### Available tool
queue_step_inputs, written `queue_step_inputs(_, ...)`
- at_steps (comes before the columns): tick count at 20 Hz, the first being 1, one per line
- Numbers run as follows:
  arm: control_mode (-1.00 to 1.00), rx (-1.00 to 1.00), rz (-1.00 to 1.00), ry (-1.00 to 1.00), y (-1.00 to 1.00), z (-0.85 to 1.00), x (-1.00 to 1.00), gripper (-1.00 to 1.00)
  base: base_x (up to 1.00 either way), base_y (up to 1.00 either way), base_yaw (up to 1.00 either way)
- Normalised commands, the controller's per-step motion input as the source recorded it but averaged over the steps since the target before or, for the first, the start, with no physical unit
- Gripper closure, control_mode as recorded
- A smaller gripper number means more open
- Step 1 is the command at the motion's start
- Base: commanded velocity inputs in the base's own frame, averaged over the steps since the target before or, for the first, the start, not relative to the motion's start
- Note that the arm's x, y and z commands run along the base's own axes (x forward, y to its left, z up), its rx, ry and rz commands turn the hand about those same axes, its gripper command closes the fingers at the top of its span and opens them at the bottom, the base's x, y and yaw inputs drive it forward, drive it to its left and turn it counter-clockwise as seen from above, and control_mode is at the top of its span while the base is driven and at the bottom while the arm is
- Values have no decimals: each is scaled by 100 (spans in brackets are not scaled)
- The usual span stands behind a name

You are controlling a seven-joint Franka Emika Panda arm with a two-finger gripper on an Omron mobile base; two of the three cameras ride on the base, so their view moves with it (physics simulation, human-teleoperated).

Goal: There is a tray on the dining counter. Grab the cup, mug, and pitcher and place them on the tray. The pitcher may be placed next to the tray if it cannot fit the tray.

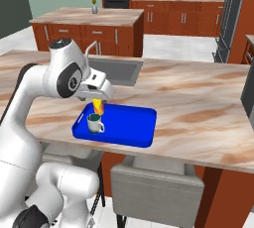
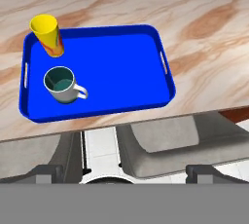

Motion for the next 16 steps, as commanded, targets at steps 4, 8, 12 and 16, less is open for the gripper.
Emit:
queue_step_inputs(4, -100, 5, 0, 0, -2, 0, -10, -100, 0, 0, 0)
queue_step_inputs(8, -100, 4, 0, 0, -20, 0, -11, -100, 0, 0, 0)
queue_step_inputs(12, -100, 6, 0, 0, -18, 0, -11, -100, 0, 0, 0)
queue_step_inputs(16, -100, 7, 0, 0, -17, 0, -25, -100, 0, 0, 0)
